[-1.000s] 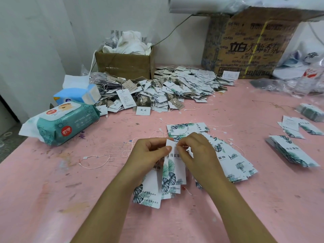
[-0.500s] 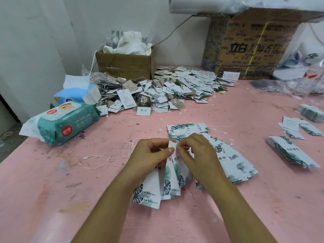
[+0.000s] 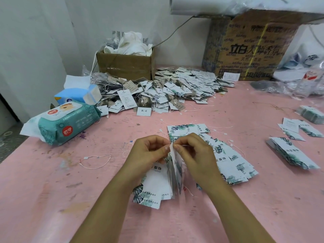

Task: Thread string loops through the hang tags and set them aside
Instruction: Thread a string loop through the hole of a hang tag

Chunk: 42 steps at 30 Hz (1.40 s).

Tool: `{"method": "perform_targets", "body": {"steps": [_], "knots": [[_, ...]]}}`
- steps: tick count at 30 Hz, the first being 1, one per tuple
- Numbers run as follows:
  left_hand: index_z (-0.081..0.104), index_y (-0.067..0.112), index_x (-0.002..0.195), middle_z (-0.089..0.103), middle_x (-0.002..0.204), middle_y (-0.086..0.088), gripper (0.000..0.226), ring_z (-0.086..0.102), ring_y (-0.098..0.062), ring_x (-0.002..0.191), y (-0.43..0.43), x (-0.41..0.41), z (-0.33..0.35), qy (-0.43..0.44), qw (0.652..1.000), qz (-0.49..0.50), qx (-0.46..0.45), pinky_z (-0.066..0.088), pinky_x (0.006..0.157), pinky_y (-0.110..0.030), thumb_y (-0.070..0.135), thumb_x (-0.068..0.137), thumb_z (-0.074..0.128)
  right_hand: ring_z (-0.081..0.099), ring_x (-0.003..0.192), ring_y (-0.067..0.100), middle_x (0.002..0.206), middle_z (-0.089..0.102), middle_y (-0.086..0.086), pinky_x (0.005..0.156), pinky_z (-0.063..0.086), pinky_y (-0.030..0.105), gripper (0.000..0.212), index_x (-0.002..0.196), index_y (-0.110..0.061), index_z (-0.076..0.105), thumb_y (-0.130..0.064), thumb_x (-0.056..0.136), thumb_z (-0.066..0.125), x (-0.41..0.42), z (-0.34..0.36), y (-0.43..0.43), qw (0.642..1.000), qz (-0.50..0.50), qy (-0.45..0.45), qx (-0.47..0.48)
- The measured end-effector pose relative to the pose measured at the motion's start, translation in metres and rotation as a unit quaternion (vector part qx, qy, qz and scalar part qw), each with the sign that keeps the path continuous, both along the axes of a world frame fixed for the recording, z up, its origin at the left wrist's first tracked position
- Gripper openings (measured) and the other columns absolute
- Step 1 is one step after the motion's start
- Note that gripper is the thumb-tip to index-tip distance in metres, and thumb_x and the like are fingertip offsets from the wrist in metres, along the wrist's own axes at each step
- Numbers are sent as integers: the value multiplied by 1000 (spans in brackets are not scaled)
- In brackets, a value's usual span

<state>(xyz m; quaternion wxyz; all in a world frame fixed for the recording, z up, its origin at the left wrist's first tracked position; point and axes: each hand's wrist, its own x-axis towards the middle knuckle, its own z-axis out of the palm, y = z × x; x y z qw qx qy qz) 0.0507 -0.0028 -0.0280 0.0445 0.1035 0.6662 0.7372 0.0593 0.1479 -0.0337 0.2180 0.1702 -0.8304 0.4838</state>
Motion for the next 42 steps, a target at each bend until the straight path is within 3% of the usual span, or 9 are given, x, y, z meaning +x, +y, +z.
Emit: {"method": "perform_targets", "body": {"steps": [8,14,18,21,25,30,34,38,42], "knots": [[61,11,80,58,61,2,14,49,-5,50,3,2,3,5,998,-10,-57,43,51,-17,3,90,56,52,78,-2,85,54,-15,69,38,7,22,107,-16,64,-7,87,60,1,0,2,1000,24,-3,18],[58,17,79,56,65,3,18,50,-8,59,4,1,1,14,997,5,-78,43,57,-19,7,92,51,49,78,-7,84,51,-18,68,34,5,13,94,-8,67,0,85,60,0,3,7,998,15,16,63],[57,21,79,62,80,2,20,54,-7,73,2,-1,1,45,996,35,-63,44,67,-15,9,93,49,48,73,-7,78,47,-18,65,34,5,17,102,-8,64,-2,86,60,1,3,6,998,1,29,62],[54,18,79,70,86,13,20,59,3,82,0,-3,3,64,996,54,-31,43,71,-9,7,94,46,45,68,3,74,47,-11,63,34,8,24,110,-11,60,-4,87,60,-1,2,8,998,-30,28,43],[49,18,81,72,92,8,20,60,-6,89,-3,-3,4,46,998,46,25,43,78,-24,8,96,41,46,70,-2,73,48,-11,63,35,8,18,102,-9,63,-1,86,60,-4,1,14,997,-69,26,26],[44,18,82,74,91,-1,20,62,-6,77,-4,-4,7,-1,991,44,124,41,73,-29,8,98,37,51,67,1,78,55,-13,63,37,8,16,85,-17,64,-1,86,60,-7,0,23,995,-94,-8,-21],[42,19,80,74,86,-6,23,58,-8,66,-6,-4,11,-37,981,66,180,38,66,-28,8,98,33,55,72,10,82,60,-4,67,44,25,26,81,-29,59,-3,87,60,-9,0,28,990,-108,-41,-74],[46,17,80,70,70,-1,22,52,-10,62,-7,-4,12,-55,974,91,199,39,64,-26,6,97,37,56,73,21,84,62,0,66,43,27,19,83,-23,61,-4,88,58,-13,-3,33,984,-136,-58,-95],[57,13,82,65,65,4,15,52,-7,63,-9,-5,10,-50,978,101,174,45,63,-20,4,92,49,52,64,15,79,59,3,59,39,24,23,81,-24,59,-3,89,56,-14,-3,35,979,-145,-69,-127]]}}
